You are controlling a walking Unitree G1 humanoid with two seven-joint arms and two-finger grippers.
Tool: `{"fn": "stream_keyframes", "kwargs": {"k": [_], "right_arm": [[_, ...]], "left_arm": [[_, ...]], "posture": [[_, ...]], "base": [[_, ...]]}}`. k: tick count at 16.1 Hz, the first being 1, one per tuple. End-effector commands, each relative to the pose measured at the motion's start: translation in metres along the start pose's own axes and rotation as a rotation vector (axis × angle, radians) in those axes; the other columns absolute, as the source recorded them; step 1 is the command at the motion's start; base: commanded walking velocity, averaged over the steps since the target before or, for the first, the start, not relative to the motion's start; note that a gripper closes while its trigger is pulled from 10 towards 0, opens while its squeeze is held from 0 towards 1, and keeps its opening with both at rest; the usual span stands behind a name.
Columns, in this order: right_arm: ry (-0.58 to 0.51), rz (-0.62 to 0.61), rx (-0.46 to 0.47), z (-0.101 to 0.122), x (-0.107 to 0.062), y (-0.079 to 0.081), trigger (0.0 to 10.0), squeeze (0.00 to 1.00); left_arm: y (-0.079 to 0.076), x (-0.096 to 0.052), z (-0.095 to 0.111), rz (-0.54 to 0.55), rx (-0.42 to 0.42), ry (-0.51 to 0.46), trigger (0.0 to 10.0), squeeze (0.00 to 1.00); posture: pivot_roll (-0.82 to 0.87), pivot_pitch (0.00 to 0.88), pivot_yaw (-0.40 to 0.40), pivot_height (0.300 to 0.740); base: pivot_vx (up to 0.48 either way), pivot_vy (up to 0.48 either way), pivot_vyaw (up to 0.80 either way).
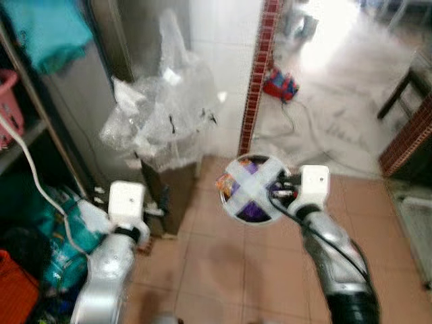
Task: Restocking fridge
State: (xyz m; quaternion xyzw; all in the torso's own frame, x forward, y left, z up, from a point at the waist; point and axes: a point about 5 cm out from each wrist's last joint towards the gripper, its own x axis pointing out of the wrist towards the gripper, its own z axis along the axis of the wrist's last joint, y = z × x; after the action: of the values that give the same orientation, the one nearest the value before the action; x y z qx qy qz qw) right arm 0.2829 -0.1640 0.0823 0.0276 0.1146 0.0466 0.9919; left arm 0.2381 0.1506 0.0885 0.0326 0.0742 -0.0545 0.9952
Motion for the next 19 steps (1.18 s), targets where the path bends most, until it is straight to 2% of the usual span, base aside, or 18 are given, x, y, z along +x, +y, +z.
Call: {"fn": "stream_keyframes", "kwargs": {"k": [1,7,12,16,19], "right_arm": [[-0.041,-0.004,0.002,0.009,0.002,0.001,10.0,0.0],[-0.038,-0.003,-0.005,0.009,0.001,0.0,10.0,0.0],[-0.044,0.003,-0.014,0.011,0.003,0.0,10.0,0.0],[-0.049,0.011,-0.021,0.012,0.003,0.0,10.0,0.0],[-0.077,0.071,-0.022,0.016,0.003,0.005,10.0,0.0]], "left_arm": [[0.0,0.002,0.004,0.003,0.017,-0.013,10.0,0.0],[0.0,0.002,0.002,0.016,-0.007,-0.008,10.0,0.0],[0.001,0.003,0.008,0.019,0.027,-0.058,10.0,0.0],[0.003,0.004,0.012,0.02,0.012,-0.091,10.0,0.0],[0.003,0.004,0.012,0.033,0.014,-0.093,10.0,0.0]], "posture": [[0.04,0.0,0.0,0.74],[0.04,0.0,-0.009,0.74],[0.04,0.0,-0.013,0.74],[0.04,0.0,-0.015,0.74],[0.04,0.0,-0.015,0.74]], "base": [[0.0,0.0,0.0],[0.0,0.346,0.0],[0.0,0.0,0.0],[0.406,0.0,0.0],[0.358,0.0,0.0]]}}
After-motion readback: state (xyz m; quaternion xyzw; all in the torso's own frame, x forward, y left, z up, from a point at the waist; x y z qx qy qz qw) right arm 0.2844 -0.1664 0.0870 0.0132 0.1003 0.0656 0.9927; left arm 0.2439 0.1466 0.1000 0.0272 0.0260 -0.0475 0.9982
